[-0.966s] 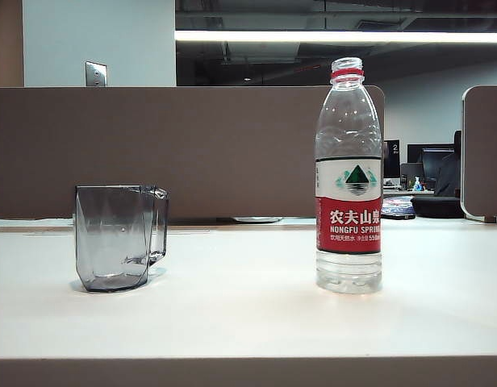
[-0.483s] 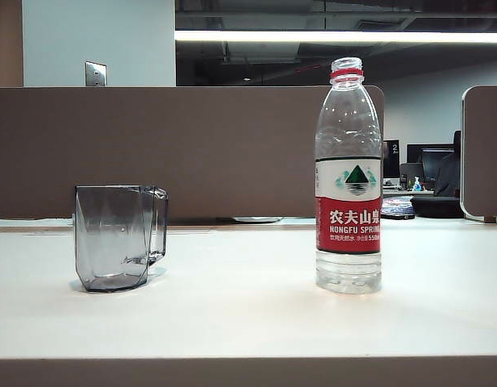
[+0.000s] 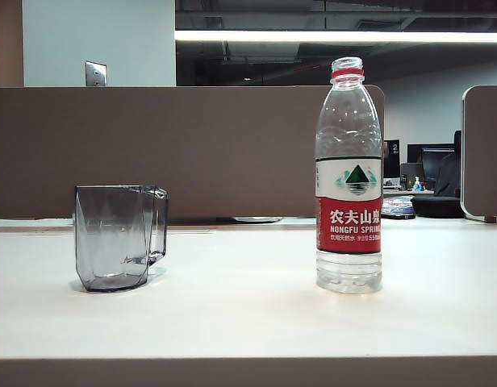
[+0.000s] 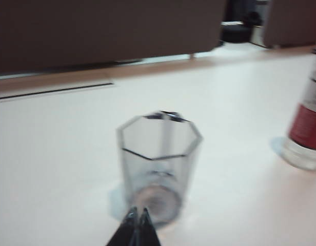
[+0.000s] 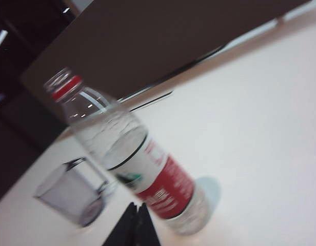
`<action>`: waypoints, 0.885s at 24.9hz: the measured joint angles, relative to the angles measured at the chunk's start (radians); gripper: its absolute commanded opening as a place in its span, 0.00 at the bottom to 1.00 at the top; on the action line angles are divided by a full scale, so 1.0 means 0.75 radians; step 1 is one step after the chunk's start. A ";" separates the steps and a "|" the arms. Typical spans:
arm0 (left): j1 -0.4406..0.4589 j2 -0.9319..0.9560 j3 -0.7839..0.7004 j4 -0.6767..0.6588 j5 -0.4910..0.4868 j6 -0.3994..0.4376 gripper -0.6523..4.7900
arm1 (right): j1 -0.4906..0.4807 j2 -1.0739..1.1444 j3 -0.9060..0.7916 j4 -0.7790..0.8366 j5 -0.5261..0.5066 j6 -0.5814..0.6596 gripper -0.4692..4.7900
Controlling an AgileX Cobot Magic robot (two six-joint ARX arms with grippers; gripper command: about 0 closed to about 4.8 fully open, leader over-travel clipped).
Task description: Pick up the mineral water bottle on the table and pour water into the mug until it's half full.
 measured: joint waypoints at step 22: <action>-0.122 0.081 0.000 -0.001 0.009 0.000 0.11 | 0.912 0.327 0.002 0.144 0.783 -0.450 1.00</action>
